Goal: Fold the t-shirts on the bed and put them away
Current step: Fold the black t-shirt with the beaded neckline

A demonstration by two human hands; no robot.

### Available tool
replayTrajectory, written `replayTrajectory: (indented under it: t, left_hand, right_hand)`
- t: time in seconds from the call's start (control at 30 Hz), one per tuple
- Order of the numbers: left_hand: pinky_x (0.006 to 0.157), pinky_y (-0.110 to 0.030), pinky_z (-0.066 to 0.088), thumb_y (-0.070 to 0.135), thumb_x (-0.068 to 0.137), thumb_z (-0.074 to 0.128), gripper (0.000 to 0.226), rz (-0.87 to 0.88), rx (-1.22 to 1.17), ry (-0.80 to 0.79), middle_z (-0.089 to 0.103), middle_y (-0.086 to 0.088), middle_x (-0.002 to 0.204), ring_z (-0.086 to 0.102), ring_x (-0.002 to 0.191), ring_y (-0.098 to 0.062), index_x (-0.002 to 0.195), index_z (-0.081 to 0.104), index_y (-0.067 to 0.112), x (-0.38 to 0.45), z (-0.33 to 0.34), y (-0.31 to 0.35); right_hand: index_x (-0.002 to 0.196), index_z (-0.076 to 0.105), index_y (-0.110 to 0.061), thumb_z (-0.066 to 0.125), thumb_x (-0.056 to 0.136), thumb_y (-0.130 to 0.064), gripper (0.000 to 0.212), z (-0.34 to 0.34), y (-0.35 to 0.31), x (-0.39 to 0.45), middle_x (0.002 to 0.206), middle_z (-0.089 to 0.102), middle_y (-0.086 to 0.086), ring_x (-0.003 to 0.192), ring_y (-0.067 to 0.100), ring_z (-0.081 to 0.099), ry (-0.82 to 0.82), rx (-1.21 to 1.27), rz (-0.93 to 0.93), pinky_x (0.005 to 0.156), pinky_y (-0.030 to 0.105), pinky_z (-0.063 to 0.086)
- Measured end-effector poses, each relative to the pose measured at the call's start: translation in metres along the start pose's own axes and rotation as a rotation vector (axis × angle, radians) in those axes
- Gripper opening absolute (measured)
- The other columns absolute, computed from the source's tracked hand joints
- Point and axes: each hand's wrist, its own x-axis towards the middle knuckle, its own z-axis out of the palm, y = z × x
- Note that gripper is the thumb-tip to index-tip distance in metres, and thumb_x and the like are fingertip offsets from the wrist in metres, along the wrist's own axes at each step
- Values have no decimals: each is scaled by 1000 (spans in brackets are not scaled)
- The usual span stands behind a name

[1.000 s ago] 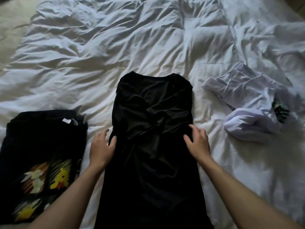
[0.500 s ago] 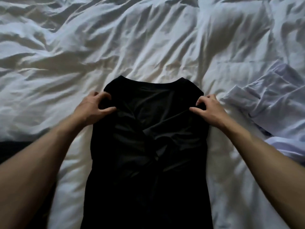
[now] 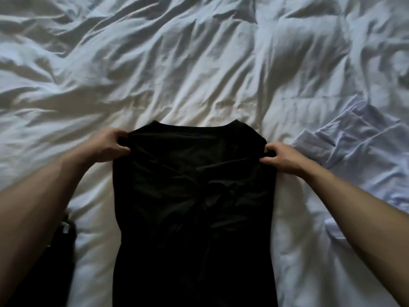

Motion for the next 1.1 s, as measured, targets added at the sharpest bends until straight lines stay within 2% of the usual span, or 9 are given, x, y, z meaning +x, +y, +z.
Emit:
replayTrajectory:
  t: [0.07, 0.17, 0.3, 0.4, 0.5, 0.67, 0.77, 0.93, 1.1]
  left_hand:
    - [74, -44, 53, 34, 57, 59, 45, -24, 4, 99, 69, -15, 85, 64, 83, -33, 90, 71, 6, -1, 0, -5]
    - [61, -34, 44, 19, 73, 69, 19, -118, -141, 222, 66, -18, 82, 59, 74, -30, 86, 64, 6, -1, 10, -7]
    - [56, -28, 39, 12, 79, 65, 10, -244, -458, 322, 62, -13, 78, 55, 67, -25, 89, 63, 11, -1, 18, -12]
    - [64, -33, 46, 26, 64, 61, 31, -278, -566, 382, 63, -11, 77, 59, 69, -28, 92, 65, 14, 4, 5, -13]
    - [84, -42, 46, 24, 78, 69, 34, -266, -304, 415, 62, -16, 99, 60, 99, -37, 107, 63, 7, 6, 7, -10]
    - [93, -46, 44, 41, 80, 56, 55, 395, 191, 526, 55, -13, 131, 49, 119, -36, 128, 59, 15, -28, 64, 12]
    - [88, -41, 47, 49, 82, 49, 50, 484, 289, 370, 60, -4, 122, 55, 114, -29, 120, 65, 22, -36, 95, 25]
    - [74, -38, 41, 26, 84, 72, 14, 325, 90, 490, 60, -3, 89, 59, 88, -30, 94, 67, 18, -22, 97, 40]
    - [79, -37, 38, 27, 92, 64, 13, 126, -151, 533, 60, -4, 92, 57, 93, -27, 98, 65, 16, -18, 94, 56]
  right_hand:
    - [64, 46, -21, 67, 85, -10, 32, -6, 1, 4, 63, 49, -6, 73, 18, 51, 62, -39, 16, 55, 18, 33]
    - [66, 47, -21, 68, 84, -10, 30, -12, -3, 8, 67, 52, -3, 75, 19, 52, 107, -59, 4, 53, 15, 31]
    - [80, 57, -16, 68, 84, -10, 14, -13, -12, 16, 81, 59, 5, 81, 22, 55, 169, -3, 4, 57, 30, 30]
    - [86, 59, -10, 68, 84, -9, 10, -20, -19, 27, 85, 59, 8, 84, 26, 56, 250, 32, 15, 63, 28, 29]
    - [114, 57, -8, 65, 85, -11, 31, -18, -29, 34, 118, 53, 17, 108, 36, 53, 234, -100, 35, 85, 35, 42]
    - [135, 53, -11, 56, 84, -33, 55, 49, -65, -5, 143, 44, 22, 127, 42, 44, 588, -445, -324, 102, 51, 40]
    - [146, 45, -18, 43, 91, -52, 65, 106, -72, -25, 153, 36, 21, 141, 39, 34, 402, -515, -420, 114, 51, 29]
    - [154, 30, -18, 25, 98, -60, 70, 149, -64, -36, 159, 25, 18, 146, 35, 27, 312, -497, -311, 117, 50, 23]
    - [155, 27, -18, 21, 100, -59, 69, 157, -62, -52, 161, 22, 18, 147, 33, 26, 302, -493, -323, 116, 51, 23]
